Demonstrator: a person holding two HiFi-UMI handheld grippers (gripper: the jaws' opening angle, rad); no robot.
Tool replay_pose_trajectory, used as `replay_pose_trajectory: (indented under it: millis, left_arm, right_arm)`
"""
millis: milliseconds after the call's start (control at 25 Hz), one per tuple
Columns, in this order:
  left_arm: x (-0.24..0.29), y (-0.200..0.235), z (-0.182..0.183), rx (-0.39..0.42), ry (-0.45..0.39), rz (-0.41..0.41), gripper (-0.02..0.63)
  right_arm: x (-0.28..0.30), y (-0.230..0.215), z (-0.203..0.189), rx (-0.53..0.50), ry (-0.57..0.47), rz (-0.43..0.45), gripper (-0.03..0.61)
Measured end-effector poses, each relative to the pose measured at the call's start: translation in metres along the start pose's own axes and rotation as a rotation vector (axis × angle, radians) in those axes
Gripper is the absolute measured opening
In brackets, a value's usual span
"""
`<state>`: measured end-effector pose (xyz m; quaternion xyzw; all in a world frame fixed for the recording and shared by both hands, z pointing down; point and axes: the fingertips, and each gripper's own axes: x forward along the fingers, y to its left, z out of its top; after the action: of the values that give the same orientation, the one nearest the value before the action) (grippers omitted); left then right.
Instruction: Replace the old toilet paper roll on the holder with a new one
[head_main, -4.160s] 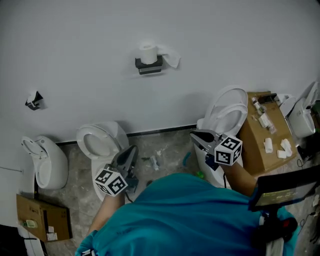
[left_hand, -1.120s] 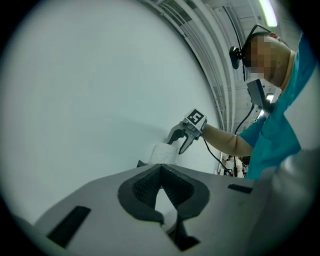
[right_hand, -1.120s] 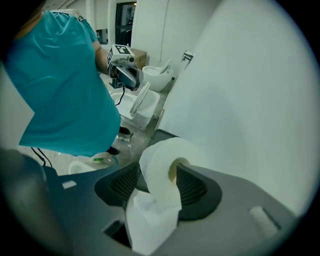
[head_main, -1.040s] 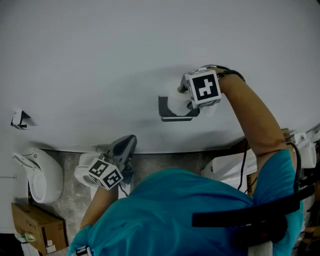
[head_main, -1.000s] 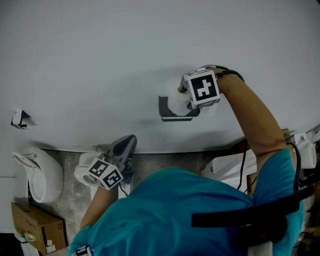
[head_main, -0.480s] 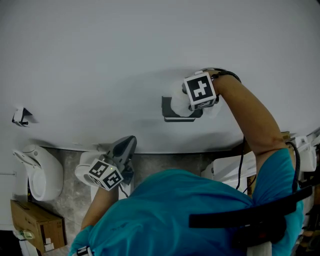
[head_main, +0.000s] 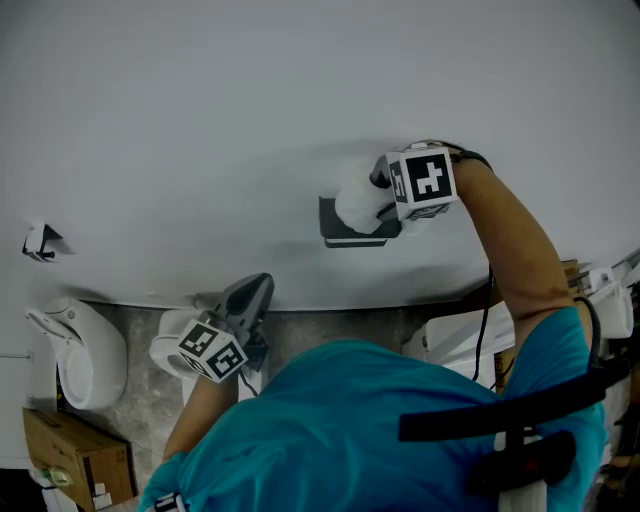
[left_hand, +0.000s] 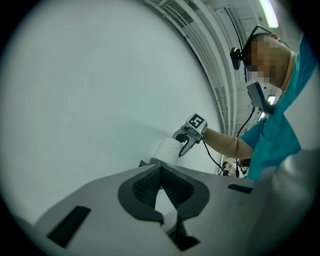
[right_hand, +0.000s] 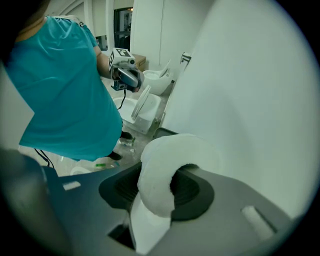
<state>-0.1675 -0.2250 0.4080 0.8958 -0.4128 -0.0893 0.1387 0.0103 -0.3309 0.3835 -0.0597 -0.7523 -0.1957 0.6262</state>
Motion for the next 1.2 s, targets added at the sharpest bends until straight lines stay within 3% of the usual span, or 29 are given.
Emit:
replay_pose_trajectory:
  millis: [440, 840, 1200]
  left_arm:
    - [0.019, -0.006, -0.001, 0.006, 0.014, -0.037, 0.008]
    - [0.033, -0.017, -0.002, 0.010, 0.026, -0.064, 0.008]
    - [0.038, -0.018, 0.001, 0.019, 0.042, -0.075, 0.008]
  right_arm:
    - [-0.046, 0.007, -0.016, 0.114, -0.256, -0.143, 0.161]
    - [-0.105, 0.019, -0.049, 0.418, -0.685, -0.247, 0.161]
    - [-0.118, 0.027, -0.065, 0.539, -0.879, -0.284, 0.160]
